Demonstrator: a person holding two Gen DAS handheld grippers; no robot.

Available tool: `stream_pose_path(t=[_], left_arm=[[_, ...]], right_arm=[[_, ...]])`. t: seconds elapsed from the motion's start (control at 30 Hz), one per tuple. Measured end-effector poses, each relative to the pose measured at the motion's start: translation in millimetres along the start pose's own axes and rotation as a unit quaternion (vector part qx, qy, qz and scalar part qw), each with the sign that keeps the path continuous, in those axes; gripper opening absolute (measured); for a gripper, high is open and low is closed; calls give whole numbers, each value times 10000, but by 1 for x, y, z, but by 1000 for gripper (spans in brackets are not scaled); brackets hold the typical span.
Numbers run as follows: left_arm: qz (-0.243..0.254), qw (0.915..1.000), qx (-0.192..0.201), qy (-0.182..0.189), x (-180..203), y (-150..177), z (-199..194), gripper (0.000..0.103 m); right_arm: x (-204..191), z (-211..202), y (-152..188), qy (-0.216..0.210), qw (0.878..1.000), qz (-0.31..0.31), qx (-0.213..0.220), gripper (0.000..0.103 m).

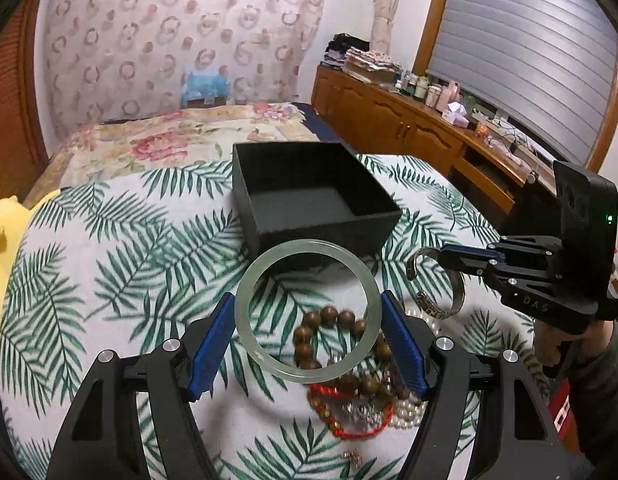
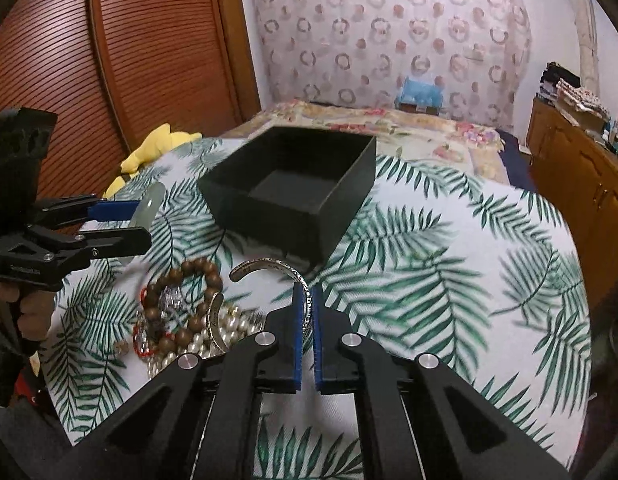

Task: Organize jewelry
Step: 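Carry both bangles over the black box and open both tools to drop them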

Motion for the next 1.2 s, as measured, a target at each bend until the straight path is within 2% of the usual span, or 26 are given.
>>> stream_pose_path(t=[0.23,0.57,0.8,1.2], left_arm=[[68,10000,41,-20,3,-27,4,69],[52,9999,31,-156,-4,-60,21,69],[204,9995,-25,-235,3,-75,37,69],[391,9981,-276,-376,13,-77,73,69]], right_arm=[[11,5,-34,-43,9997,-85,207,5],[26,39,-77,-83,9992,-236,321,5],[35,58,-78,-249,9991,-97,316,6],[57,33,-66,-103,9985,205,497,6]])
Point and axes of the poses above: each gripper's, at about its wrist camera, not at the fingertips, and z roughly the way its jaws point, x to its right, y to its underside, the point moved 10 cm from there along z, roughly the way its jaws point, and after that the axes turned 14 degrees about -z, right-handed, at the moved point
